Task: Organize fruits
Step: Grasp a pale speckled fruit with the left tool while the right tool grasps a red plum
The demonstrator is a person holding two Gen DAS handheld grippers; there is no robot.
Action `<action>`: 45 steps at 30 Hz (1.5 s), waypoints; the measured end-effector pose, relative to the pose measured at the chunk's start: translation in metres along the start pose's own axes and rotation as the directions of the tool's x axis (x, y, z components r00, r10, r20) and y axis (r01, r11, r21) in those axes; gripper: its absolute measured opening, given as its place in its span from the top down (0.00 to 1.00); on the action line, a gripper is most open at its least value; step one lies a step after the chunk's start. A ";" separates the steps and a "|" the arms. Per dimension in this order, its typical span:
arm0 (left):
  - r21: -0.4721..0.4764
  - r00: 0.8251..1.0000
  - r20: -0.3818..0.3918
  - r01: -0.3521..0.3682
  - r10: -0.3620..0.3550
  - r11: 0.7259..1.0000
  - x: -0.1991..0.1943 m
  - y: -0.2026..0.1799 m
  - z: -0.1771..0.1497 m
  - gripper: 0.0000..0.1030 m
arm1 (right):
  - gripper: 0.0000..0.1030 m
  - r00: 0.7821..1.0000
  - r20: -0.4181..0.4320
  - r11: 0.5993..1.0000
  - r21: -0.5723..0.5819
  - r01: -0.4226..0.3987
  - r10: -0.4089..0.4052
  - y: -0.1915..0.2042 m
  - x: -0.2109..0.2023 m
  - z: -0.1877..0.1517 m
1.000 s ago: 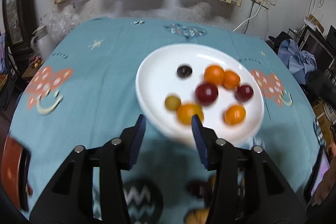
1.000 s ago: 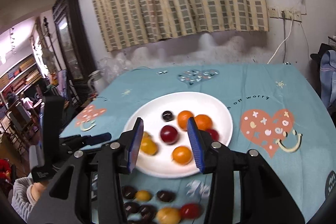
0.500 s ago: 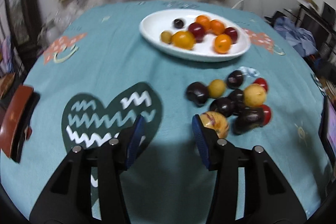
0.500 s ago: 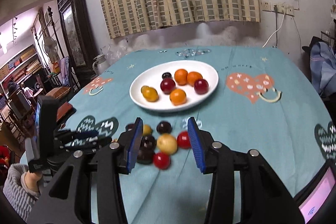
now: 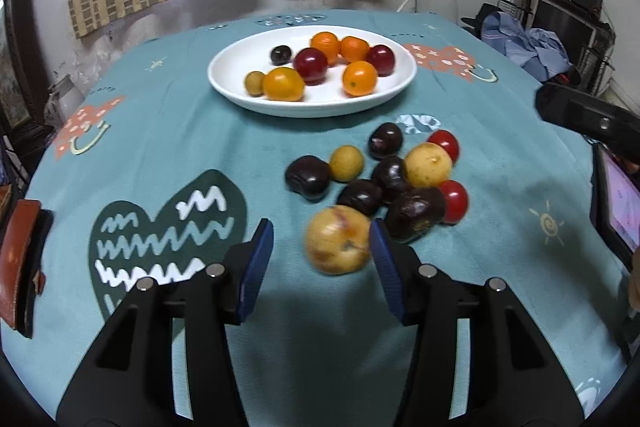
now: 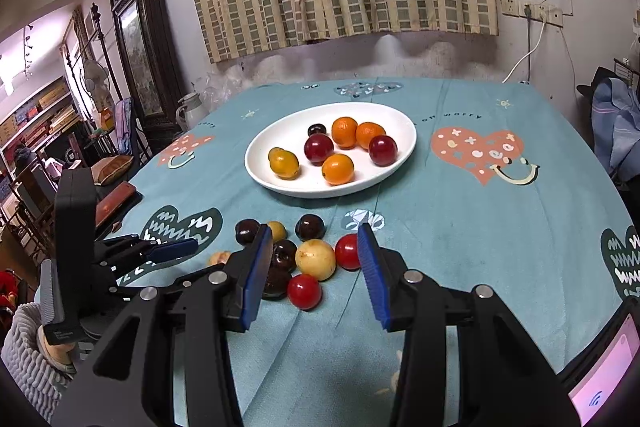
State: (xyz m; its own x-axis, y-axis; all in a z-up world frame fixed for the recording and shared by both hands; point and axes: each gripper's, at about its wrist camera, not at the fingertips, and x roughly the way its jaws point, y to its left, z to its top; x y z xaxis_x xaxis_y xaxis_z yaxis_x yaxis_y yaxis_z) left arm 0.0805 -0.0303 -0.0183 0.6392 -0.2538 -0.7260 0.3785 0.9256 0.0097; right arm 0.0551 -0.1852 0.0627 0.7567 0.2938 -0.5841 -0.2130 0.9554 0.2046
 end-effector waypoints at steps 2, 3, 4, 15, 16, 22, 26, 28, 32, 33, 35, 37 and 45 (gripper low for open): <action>0.024 1.000 -0.005 0.002 -0.002 1.000 0.002 -0.006 -0.002 0.50 | 0.57 1.000 0.001 1.000 0.000 0.001 -0.001 0.000 0.000 0.001; 0.046 1.000 -0.015 -0.003 0.004 0.999 0.006 -0.011 -0.003 0.51 | 0.57 1.000 0.000 1.000 0.001 0.000 0.000 0.000 0.000 0.001; 0.056 1.000 -0.022 -0.012 0.013 0.998 0.009 -0.013 -0.004 0.53 | 0.57 1.000 -0.001 1.000 0.003 0.000 0.000 -0.001 0.001 0.001; -0.002 0.998 -0.065 -0.012 0.012 1.000 0.027 0.000 -0.003 0.61 | 0.57 0.992 -0.125 0.999 -0.040 -0.001 -0.004 0.004 0.027 -0.014; -0.013 0.998 -0.053 -0.020 0.020 1.000 0.023 0.003 -0.002 0.61 | 0.57 0.990 -0.142 0.999 -0.049 -0.005 -0.002 0.006 0.030 -0.018; -0.065 0.999 -0.021 -0.051 0.049 0.997 0.010 0.019 0.000 0.61 | 0.57 0.971 -0.238 0.996 -0.092 0.002 -0.024 0.012 0.058 -0.036; -0.076 0.998 -0.027 -0.051 0.049 0.996 0.011 0.023 0.002 0.61 | 0.57 0.972 -0.233 0.995 -0.104 0.011 -0.035 0.014 0.066 -0.037; -0.087 0.998 -0.035 -0.053 0.050 0.995 0.013 0.026 0.002 0.61 | 0.57 0.971 -0.235 0.995 -0.103 0.007 -0.031 0.015 0.072 -0.035; -0.106 0.998 -0.033 -0.063 0.059 0.992 0.012 0.031 0.001 0.61 | 0.57 0.960 -0.280 0.996 -0.089 -0.004 -0.021 0.016 0.090 -0.036; -0.108 0.998 -0.028 -0.066 0.064 0.992 0.011 0.032 0.002 0.61 | 0.58 0.962 -0.271 0.996 -0.093 -0.003 -0.022 0.017 0.088 -0.036; -0.110 0.997 -0.020 -0.075 0.073 0.991 0.009 0.032 0.002 0.61 | 0.68 0.966 -0.259 0.996 -0.091 -0.011 -0.013 0.016 0.086 -0.035; -0.107 0.996 -0.014 -0.086 0.085 0.991 0.008 0.031 0.001 0.61 | 0.73 0.967 -0.256 0.997 -0.079 -0.011 -0.009 0.013 0.084 -0.036; -0.096 0.991 0.039 -0.126 0.131 0.987 -0.004 0.029 0.003 0.61 | 0.74 0.984 -0.179 0.998 -0.055 -0.014 0.004 0.009 0.060 -0.027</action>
State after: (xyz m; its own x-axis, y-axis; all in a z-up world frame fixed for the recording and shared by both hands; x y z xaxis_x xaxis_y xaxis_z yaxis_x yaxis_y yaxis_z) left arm 0.0910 -0.0036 -0.0126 0.7087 -0.1414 -0.6912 0.2283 0.9729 0.0352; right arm 0.0816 -0.1576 0.0079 0.6328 0.2985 -0.7144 -0.2578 0.9513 0.1691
